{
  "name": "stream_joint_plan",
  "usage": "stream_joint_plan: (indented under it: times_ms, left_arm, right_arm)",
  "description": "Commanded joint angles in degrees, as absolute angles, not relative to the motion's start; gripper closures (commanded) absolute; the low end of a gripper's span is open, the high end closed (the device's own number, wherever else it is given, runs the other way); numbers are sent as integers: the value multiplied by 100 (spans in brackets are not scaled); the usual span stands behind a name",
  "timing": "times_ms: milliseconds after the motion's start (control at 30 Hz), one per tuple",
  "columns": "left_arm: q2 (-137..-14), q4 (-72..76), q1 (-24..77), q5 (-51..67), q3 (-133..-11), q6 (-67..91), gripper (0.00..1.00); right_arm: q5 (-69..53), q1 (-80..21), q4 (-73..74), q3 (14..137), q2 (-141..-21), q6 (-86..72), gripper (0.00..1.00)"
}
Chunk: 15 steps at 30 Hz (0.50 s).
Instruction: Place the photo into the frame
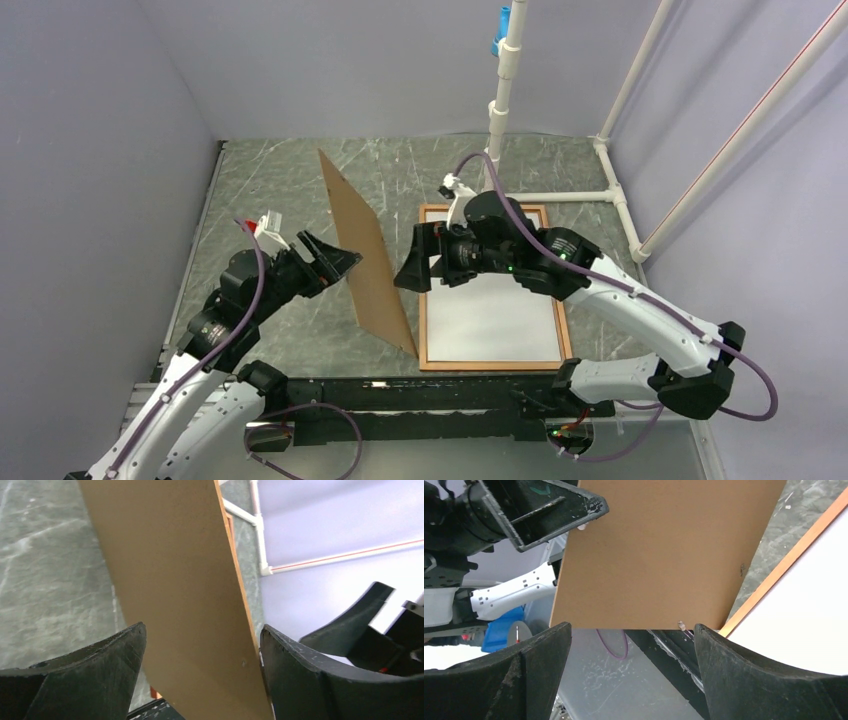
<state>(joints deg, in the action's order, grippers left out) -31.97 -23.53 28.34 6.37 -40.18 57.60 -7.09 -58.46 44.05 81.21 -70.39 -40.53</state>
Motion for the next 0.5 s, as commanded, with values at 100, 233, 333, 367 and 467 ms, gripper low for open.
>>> stream_joint_plan:
  times_ms: [100, 233, 333, 367, 467]
  left_arm:
    - [-2946, -2869, 2833, 143, -3956, 5513, 9]
    - [-2836, -3030, 2833, 44, -4068, 5386, 9]
    - [-2865, -3224, 2832, 18, -4148, 5287, 13]
    - [-2904, -3290, 2836, 18, -4168, 5264, 15]
    - [-3027, -3451, 2829, 18, -4235, 5168, 24]
  right_arm:
    - [-1201, -5588, 3753, 7692, -6705, -4184, 6]
    - [-1272, -5591, 3652, 7578, -6769, -4205, 6]
    - [-1300, -5581, 3580, 7501, -6800, -4219, 6]
    - [-1301, -5578, 3565, 7486, -6809, -4225, 6]
    - [-1299, -5580, 3550, 7454, -6824, -4228, 6]
